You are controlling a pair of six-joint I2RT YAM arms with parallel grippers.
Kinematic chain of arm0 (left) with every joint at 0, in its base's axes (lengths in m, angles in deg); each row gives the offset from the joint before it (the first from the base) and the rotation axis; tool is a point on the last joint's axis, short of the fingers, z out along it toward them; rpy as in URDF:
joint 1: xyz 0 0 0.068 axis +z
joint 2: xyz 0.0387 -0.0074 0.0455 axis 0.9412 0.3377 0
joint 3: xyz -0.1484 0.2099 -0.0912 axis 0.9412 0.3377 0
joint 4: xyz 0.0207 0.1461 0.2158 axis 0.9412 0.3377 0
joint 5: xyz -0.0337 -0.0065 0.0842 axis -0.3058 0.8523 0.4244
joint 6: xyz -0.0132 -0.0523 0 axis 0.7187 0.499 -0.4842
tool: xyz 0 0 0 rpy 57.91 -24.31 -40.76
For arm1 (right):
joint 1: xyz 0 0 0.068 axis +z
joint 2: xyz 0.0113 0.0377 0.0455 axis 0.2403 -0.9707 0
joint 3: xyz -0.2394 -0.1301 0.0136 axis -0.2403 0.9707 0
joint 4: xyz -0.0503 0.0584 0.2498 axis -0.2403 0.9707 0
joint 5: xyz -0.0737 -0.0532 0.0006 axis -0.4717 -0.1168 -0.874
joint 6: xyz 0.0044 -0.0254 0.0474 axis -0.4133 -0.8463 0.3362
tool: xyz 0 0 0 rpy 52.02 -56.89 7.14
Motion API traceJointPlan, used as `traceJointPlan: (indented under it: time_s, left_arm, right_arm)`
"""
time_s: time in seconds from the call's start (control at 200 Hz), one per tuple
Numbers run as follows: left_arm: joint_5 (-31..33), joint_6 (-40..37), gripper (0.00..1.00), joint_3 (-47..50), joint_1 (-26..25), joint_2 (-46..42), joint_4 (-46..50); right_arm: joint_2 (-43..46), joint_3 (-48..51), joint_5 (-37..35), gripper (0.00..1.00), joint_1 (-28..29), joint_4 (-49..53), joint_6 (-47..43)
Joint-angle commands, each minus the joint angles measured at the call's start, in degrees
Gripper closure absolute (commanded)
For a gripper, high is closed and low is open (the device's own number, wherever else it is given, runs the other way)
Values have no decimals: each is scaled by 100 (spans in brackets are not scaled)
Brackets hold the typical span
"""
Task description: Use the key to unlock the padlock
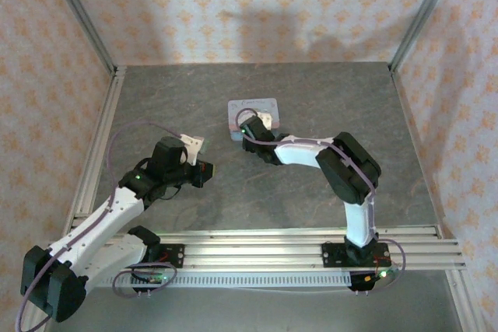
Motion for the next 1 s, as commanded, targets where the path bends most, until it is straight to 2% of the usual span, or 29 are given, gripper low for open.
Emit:
traceJointPlan:
  time_s: [0.0, 0.37, 0.996]
  left_arm:
    - [2, 70, 100, 94, 47, -92, -151]
    - [-39, 70, 100, 125, 54, -75, -220]
    - [-119, 90, 100, 160, 46, -136, -222]
  right_arm:
    - [-130, -272, 63, 49, -40, 134, -206]
    - [-435, -816, 202, 53, -79, 765, -769]
    - [-599, -932, 176, 54, -150, 770, -759]
